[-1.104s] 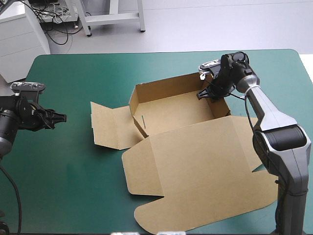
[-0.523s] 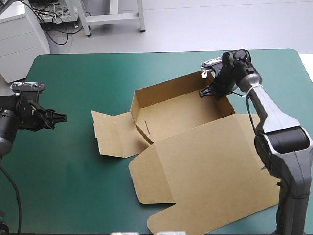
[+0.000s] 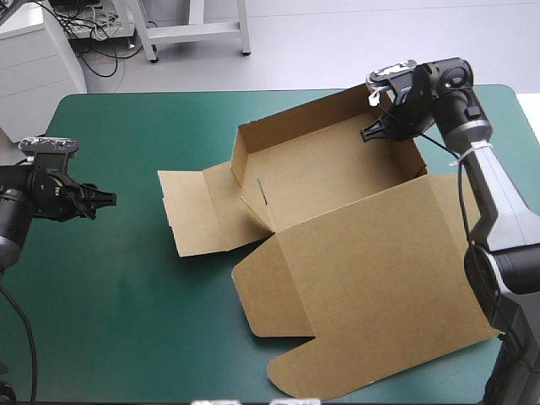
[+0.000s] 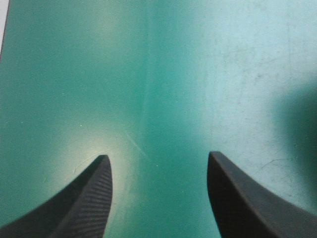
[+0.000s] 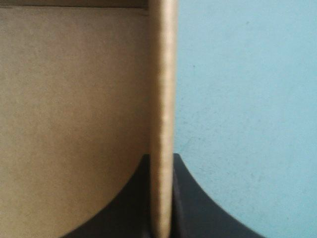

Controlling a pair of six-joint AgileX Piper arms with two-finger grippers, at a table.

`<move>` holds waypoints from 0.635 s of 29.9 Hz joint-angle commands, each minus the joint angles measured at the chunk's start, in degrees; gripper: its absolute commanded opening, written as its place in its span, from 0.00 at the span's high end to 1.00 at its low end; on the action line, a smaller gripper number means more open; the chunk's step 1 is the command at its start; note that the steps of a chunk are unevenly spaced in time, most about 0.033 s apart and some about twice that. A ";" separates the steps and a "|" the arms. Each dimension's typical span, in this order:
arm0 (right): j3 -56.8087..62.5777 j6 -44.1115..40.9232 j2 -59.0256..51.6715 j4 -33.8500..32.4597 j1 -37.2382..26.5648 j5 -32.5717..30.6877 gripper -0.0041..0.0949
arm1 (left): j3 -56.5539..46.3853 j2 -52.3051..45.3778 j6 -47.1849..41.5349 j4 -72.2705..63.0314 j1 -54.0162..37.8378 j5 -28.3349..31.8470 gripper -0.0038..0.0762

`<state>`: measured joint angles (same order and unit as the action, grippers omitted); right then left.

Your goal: Fold the box

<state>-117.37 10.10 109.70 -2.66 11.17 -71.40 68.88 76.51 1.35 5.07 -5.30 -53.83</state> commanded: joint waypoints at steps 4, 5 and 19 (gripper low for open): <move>-2.03 0.96 -7.73 7.91 -5.61 -0.02 0.98 | 1.44 -1.31 2.98 -9.75 -0.18 6.35 0.44; -2.03 1.40 -8.20 10.71 -6.63 -0.02 0.98 | 1.44 -0.86 4.02 -12.26 -0.18 6.97 0.44; -1.52 4.72 -9.96 28.99 -12.29 -0.02 0.98 | 1.44 9.14 29.14 -59.72 -0.18 8.00 0.44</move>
<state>-117.37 14.49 102.98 23.19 -1.53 -71.34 68.88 86.18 25.00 -41.71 -5.34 -46.54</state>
